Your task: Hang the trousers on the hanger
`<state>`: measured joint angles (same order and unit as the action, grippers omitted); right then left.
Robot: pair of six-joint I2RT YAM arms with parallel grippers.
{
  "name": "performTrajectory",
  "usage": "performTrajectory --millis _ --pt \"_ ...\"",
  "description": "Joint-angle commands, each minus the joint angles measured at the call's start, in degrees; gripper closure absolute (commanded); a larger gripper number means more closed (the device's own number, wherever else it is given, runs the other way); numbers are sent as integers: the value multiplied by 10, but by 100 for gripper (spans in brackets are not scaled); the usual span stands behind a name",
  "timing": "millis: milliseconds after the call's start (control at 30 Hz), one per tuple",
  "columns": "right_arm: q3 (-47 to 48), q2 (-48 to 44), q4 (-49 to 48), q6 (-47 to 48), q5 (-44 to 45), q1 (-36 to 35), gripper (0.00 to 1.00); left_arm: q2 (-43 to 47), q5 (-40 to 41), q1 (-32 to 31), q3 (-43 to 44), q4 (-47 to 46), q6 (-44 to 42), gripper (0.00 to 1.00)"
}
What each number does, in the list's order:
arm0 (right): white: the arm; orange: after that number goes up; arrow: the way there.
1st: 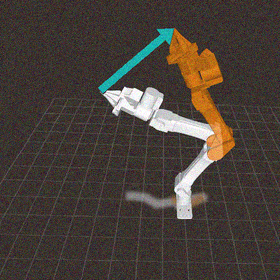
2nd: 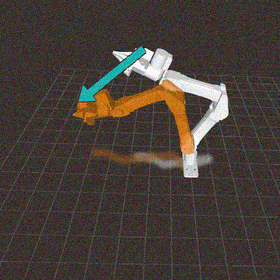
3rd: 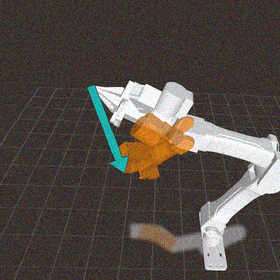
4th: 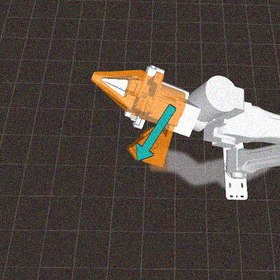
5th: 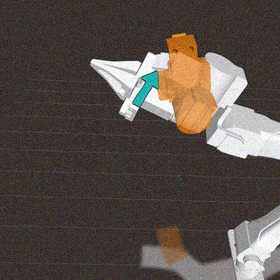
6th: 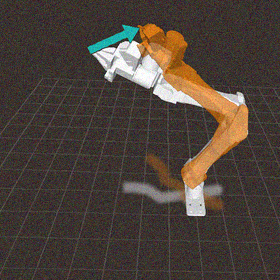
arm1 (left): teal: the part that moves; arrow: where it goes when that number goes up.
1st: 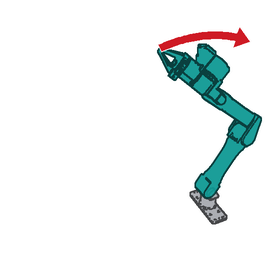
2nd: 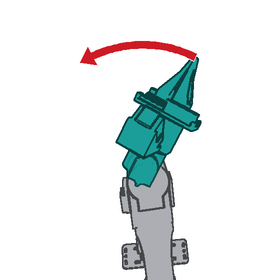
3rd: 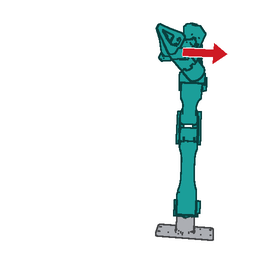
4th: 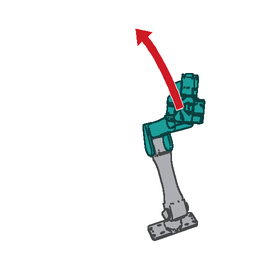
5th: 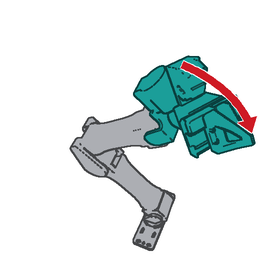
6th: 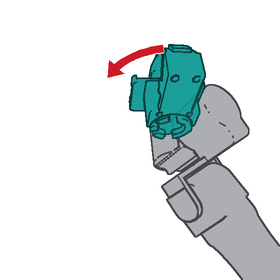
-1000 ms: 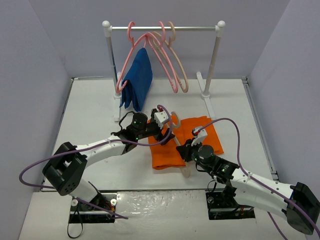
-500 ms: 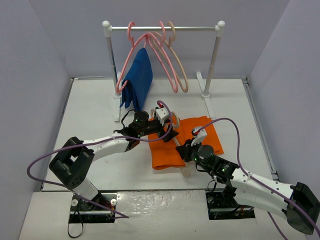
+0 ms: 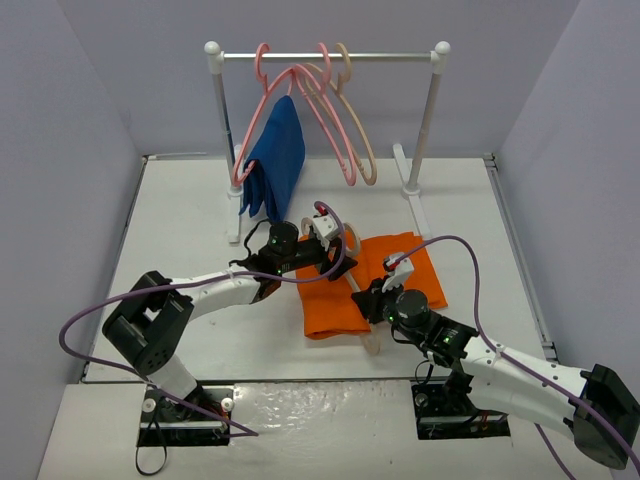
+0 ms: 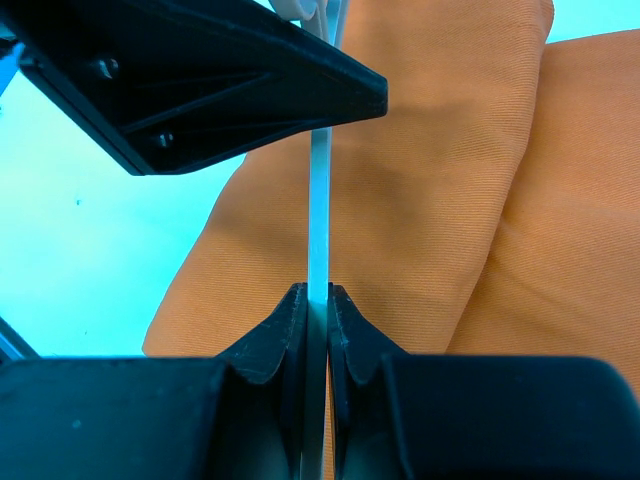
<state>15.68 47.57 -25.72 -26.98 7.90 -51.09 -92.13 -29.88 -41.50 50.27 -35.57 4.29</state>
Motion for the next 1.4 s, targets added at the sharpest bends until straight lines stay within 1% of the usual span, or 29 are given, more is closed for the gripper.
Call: performTrajectory --millis 0,200,233,267,333,533,600,633,733,800,867,933,967,1033,1067,1100,1133,1200,1267,1367 --pt "32 -3 -32 -5 -16 -6 100 -2 -13 4 13 -80 6 44" --pt "33 -4 -31 -6 -17 -7 100 -1 -12 3 9 -72 -8 46" --pt "33 -3 -32 -5 -17 -7 100 0 -11 4 8 -69 -12 49" --pt "32 -3 -32 -5 -17 -7 100 0 -11 3 9 -69 -12 49" --pt "32 0 -35 -5 -17 -7 100 0 -13 3 8 -67 -15 53" --pt "35 0 -29 -4 -11 -10 100 -2 -26 3 1 -63 -19 70" --pt "37 -1 -22 -2 -4 -11 100 -2 -34 3 -5 -70 -18 79" --pt "37 0 -21 -2 -3 -12 100 0 -34 4 -6 -71 -18 81" --pt "44 3 -15 1 -1 -14 100 1 -43 4 -14 -77 -16 95" --pt "46 6 -13 4 -1 -16 100 -1 -47 4 -15 -83 -12 96" --pt "47 9 -12 7 -2 -17 100 -1 -50 4 -17 -88 -15 100" --pt "55 8 4 8 -1 -17 96 5 -49 4 -29 -102 -22 100" --pt "60 6 12 9 -1 -17 90 9 -47 4 -36 -109 -26 100" --pt "75 -2 38 11 2 -16 68 20 -48 6 -49 -120 -36 100" --pt "83 -6 57 13 0 -15 60 27 -52 10 -53 -121 -39 100" --pt "92 -7 74 16 -7 -12 56 33 -58 13 -57 -123 -41 100" --pt "108 -8 85 19 -12 -10 49 37 -67 15 -63 -127 -42 100" --pt "138 -2 125 21 -25 2 44 48 -77 18 -76 -135 -64 100" --pt "168 9 171 21 -40 19 39 60 -86 23 -85 -138 -67 100" --pt "211 34 209 15 -67 50 35 68 -104 32 -95 -140 -67 100"
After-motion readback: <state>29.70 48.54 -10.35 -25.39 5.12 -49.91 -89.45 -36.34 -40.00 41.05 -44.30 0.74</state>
